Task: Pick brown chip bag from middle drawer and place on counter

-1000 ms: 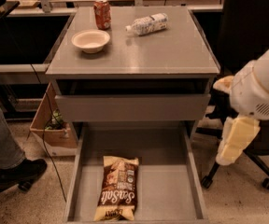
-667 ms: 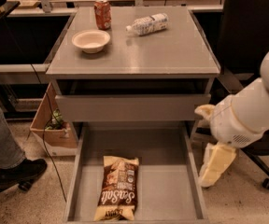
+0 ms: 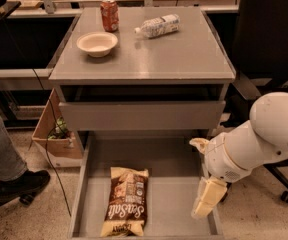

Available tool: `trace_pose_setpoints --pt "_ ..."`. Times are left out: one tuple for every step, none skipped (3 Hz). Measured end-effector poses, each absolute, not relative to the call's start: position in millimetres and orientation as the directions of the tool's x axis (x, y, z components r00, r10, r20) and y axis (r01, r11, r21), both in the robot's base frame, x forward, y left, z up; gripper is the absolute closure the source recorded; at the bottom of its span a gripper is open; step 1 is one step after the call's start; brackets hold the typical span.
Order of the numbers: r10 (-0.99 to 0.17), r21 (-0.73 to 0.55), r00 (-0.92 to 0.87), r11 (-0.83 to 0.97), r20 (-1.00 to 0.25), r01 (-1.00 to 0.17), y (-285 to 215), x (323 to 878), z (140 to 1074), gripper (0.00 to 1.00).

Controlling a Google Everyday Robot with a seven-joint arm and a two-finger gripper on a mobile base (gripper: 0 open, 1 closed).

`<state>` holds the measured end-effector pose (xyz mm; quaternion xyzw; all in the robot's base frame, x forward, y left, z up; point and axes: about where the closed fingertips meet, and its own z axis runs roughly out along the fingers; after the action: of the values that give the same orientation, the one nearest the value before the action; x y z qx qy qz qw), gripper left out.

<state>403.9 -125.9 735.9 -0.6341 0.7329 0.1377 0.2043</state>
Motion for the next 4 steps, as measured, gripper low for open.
trace_pose_setpoints --pt "-0.842 -0.046 -0.133 0.183 -0.523 -0.982 -115 413 709 0.0" --pt "-0.787 -0.025 -0.148 0.203 -0.599 -0.979 -76 441 631 0.0" --pt "-0.765 -0.039 -0.142 0.213 -0.629 -0.976 -50 464 585 0.0" --pt "-0.743 -0.043 -0.145 0.228 -0.653 -0.973 -27 483 541 0.0"
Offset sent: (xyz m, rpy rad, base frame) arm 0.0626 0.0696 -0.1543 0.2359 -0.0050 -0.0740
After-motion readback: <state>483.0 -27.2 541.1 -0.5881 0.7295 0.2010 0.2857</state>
